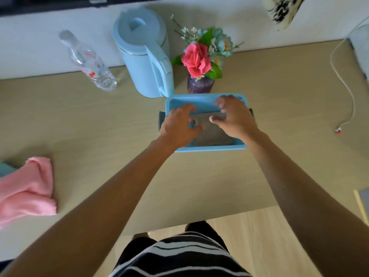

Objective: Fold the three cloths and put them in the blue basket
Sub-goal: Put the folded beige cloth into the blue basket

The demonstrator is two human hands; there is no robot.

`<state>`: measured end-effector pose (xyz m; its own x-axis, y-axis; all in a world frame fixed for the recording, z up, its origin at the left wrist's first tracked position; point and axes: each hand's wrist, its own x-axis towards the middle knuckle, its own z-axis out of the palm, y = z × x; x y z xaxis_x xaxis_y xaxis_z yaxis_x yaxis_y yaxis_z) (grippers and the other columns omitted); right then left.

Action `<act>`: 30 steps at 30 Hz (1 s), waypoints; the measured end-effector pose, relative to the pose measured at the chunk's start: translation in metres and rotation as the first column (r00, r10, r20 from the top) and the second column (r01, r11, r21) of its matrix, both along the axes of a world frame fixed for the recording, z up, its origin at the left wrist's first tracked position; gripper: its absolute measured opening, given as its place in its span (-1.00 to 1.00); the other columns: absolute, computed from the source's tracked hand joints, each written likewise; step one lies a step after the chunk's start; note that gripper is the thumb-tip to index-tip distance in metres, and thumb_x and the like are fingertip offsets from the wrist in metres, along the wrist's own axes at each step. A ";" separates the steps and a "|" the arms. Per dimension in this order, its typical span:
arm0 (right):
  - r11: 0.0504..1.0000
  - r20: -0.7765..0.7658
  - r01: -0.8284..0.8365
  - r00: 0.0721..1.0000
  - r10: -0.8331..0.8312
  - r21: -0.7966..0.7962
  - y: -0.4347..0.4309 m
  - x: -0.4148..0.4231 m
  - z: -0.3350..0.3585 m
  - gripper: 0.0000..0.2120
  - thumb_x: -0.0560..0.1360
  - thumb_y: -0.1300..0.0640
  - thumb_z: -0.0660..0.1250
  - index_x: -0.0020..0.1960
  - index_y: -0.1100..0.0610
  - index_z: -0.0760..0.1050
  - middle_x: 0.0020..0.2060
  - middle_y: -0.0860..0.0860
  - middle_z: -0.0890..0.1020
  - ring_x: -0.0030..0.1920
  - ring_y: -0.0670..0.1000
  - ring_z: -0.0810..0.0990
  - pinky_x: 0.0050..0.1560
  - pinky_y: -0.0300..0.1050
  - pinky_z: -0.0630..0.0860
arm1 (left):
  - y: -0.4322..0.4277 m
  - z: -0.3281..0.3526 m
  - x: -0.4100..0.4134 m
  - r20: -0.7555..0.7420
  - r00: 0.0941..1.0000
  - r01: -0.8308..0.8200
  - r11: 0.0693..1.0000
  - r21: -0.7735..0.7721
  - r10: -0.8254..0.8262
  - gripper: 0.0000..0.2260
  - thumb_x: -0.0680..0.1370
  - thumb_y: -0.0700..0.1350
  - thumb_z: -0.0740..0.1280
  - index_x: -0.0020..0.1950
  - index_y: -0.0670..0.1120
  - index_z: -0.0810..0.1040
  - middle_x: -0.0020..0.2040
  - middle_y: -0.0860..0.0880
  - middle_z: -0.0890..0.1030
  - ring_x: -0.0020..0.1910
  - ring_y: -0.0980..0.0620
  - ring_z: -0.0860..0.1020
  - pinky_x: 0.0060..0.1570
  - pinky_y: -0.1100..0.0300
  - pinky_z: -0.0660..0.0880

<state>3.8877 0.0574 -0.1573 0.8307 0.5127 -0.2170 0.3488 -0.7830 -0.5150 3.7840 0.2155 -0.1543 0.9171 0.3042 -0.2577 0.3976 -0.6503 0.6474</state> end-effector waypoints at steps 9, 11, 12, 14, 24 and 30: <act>0.820 -0.230 0.267 0.958 -0.169 0.507 0.066 -0.099 0.043 -0.75 0.49 0.19 0.45 0.14 0.18 0.53 0.01 -0.02 0.63 -0.04 -0.11 0.65 0.06 -0.12 0.56 | 0.056 0.068 -0.124 0.270 0.874 -0.322 0.898 -0.302 0.404 -0.80 0.47 -0.13 0.49 0.07 -0.04 0.61 -0.16 0.03 0.67 -0.20 0.14 0.64 -0.20 0.35 0.54; 0.804 -0.240 0.250 0.961 -0.138 0.539 0.090 -0.122 0.050 -0.75 0.50 0.21 0.44 0.15 0.18 0.53 0.01 -0.01 0.64 -0.05 -0.13 0.65 0.06 -0.12 0.55 | 0.068 0.081 -0.151 0.301 0.831 -0.352 0.861 -0.366 0.468 -0.82 0.49 -0.15 0.46 0.08 -0.05 0.61 -0.14 0.03 0.68 -0.15 0.14 0.65 -0.17 0.43 0.51; 0.801 -0.235 0.236 0.964 -0.123 0.550 0.103 -0.134 0.051 -0.75 0.49 0.19 0.44 0.15 0.17 0.53 0.01 -0.01 0.64 -0.06 -0.15 0.65 0.05 -0.14 0.55 | 0.074 0.086 -0.165 0.314 0.811 -0.367 0.847 -0.384 0.494 -0.82 0.50 -0.16 0.46 0.09 -0.05 0.61 -0.13 0.03 0.68 -0.14 0.14 0.65 -0.16 0.45 0.50; 0.802 -0.220 0.200 0.971 -0.089 0.562 0.128 -0.158 0.054 -0.74 0.49 0.20 0.44 0.16 0.17 0.54 0.01 0.00 0.65 -0.05 -0.16 0.64 0.03 -0.22 0.54 | 0.087 0.094 -0.194 0.337 0.773 -0.396 0.823 -0.407 0.538 -0.83 0.51 -0.18 0.45 0.09 -0.07 0.61 -0.12 0.02 0.68 -0.13 0.14 0.65 -0.15 0.45 0.49; 0.822 -0.205 0.011 0.970 0.129 0.570 0.227 -0.271 0.045 -0.82 0.51 0.22 0.41 0.10 0.13 0.57 0.00 -0.01 0.66 -0.01 -0.17 0.64 0.08 -0.36 0.49 | 0.142 0.080 -0.304 0.354 0.615 -0.584 0.709 -0.396 0.704 -0.91 0.55 -0.14 0.41 0.05 -0.06 0.62 -0.10 0.09 0.68 -0.09 0.17 0.63 -0.14 0.46 0.50; 0.850 -0.227 -0.018 0.961 0.161 0.527 0.249 -0.313 0.024 -0.85 0.50 0.25 0.42 0.07 0.14 0.58 -0.01 0.01 0.66 -0.05 -0.14 0.64 0.05 -0.34 0.53 | 0.189 -0.005 -0.364 0.252 0.624 -0.760 0.649 -0.023 0.740 -0.83 0.50 -0.10 0.44 0.07 -0.06 0.61 0.11 -0.01 0.57 0.08 -0.03 0.53 0.00 0.00 0.55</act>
<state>3.5750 0.3060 -0.1334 0.7285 0.6783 -0.0960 0.2063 -0.3510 -0.9134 3.4199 0.4043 -0.1590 0.3876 0.9215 -0.0249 0.6251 -0.2429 0.7418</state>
